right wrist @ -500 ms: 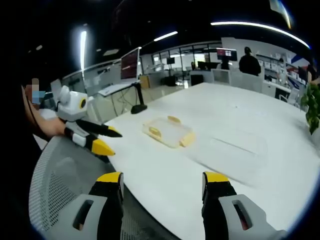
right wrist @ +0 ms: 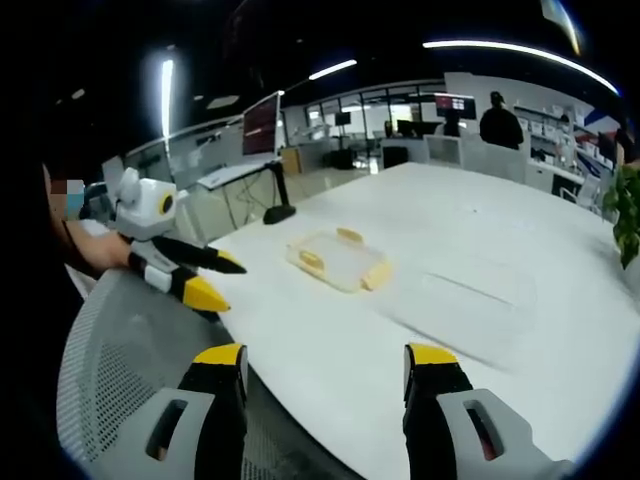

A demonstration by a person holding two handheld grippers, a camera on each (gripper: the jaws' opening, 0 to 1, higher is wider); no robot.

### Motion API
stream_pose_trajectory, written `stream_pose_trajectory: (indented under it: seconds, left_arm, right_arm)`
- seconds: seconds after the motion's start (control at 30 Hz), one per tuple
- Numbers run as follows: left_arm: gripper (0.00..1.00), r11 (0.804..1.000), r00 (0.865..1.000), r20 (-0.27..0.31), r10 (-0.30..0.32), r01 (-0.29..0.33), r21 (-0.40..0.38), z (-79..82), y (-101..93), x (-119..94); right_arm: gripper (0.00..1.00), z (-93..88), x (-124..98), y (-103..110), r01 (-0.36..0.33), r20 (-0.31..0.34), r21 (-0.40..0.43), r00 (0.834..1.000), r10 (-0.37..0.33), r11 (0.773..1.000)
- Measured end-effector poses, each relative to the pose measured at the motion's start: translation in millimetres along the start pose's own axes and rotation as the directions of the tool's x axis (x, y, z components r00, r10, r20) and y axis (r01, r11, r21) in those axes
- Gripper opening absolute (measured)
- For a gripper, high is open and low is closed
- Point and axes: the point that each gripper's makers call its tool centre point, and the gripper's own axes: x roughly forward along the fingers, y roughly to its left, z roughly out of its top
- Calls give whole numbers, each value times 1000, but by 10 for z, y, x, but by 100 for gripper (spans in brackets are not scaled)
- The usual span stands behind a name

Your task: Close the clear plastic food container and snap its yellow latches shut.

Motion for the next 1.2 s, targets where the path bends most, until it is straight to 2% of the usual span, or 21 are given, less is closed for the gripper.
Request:
stream_pose_trajectory:
  seconds: [0.37, 0.4, 0.63, 0.73, 0.93, 1.2]
  left_arm:
    - [58, 1000, 1000, -5, 0, 0, 5, 2, -9, -6]
    - [58, 1000, 1000, 8, -5, 5, 11, 24, -26, -11]
    - [60, 1000, 1000, 27, 0, 1, -22, 69, 13, -29]
    - [60, 1000, 1000, 25, -8, 8, -19, 67, 1, -32]
    - [60, 1000, 999, 30, -26, 26, -8, 89, -32, -44]
    - [59, 999, 997, 51, -49, 50, -15, 168, -52, -80]
  right_arm:
    - [63, 9, -12, -23, 8, 2, -6, 1000, -8, 1000]
    - [63, 13, -18, -21, 9, 3, -3, 1000, -9, 1000]
    - [63, 135, -26, -8, -15, 33, 8, 999, 15, 1000]
    - [62, 190, -41, -41, -10, 61, 43, 998, 7, 999]
    - [60, 212, 7, -12, -3, 60, 47, 998, 1, 999]
    - [60, 467, 18, -48, 6, 123, 110, 992, -19, 994]
